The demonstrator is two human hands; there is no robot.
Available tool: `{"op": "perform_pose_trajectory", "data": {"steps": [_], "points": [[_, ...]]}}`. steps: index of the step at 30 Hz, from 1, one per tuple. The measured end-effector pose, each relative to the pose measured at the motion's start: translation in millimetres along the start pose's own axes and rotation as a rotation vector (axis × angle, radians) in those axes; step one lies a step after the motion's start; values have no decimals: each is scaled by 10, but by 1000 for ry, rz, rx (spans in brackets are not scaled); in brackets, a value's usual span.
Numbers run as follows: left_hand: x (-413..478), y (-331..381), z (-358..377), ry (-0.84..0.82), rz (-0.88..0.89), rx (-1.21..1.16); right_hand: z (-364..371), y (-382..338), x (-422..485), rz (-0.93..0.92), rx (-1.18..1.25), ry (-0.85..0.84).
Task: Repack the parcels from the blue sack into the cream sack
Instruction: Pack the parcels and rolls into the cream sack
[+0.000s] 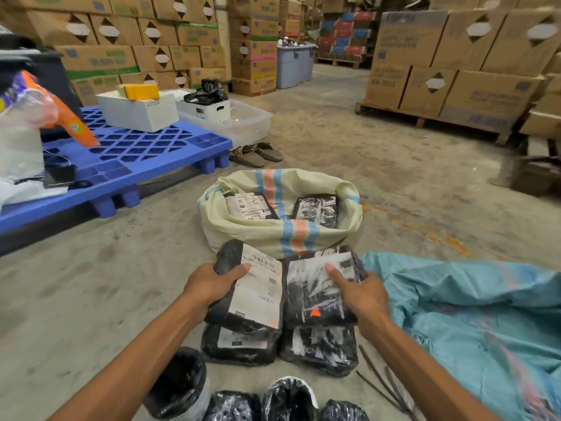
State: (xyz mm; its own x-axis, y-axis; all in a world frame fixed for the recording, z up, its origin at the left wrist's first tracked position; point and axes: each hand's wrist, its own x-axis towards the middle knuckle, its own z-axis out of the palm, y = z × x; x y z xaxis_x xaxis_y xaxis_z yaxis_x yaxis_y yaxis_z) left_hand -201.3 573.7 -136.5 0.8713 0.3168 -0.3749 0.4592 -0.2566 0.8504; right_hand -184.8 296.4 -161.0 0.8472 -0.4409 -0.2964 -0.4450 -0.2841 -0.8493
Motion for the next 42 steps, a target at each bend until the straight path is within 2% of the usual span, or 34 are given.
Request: {"op": "perform_pose_trajectory", "data": {"steps": [3,7,10,15,19,22,24,27,30,33,36,39,42], "points": [[127,290,-11,-13,87,-205,-26,-367,250,-101,196,38],[609,753,112,74,277,-294,130,-969,661,-307,304,84],[1203,1046,280,143,342,-331,421,-1306,1132,-331,352,118],[2113,1242,603,268,413,-179,927,-1503,1877,-336,329,92],[2673,998,794,299,400,-25,1218,-1270,2342,-364,256,31],[2917,802,734,216,315,-182,1222,-1029,2638,-270,339,-62],[2992,673,632,91,197,-251,1162,-877,2694,-268,365,-180],[3009,428,519,-70,78,-136,1041,-710,2665,-270,289,-358],[2927,368,469,-132,89,56,914,-584,2645,-165,261,-477],[2912,437,386,-145,82,293,747,-547,2558,-150,97,-484],[2741,520,348,-178,8,344,664,-527,2471,-189,-32,-458],[2622,524,322,-231,108,282,684,-517,2424,-165,27,-426],[2721,467,314,-111,126,332,777,-639,2462,-196,95,-390]]}}
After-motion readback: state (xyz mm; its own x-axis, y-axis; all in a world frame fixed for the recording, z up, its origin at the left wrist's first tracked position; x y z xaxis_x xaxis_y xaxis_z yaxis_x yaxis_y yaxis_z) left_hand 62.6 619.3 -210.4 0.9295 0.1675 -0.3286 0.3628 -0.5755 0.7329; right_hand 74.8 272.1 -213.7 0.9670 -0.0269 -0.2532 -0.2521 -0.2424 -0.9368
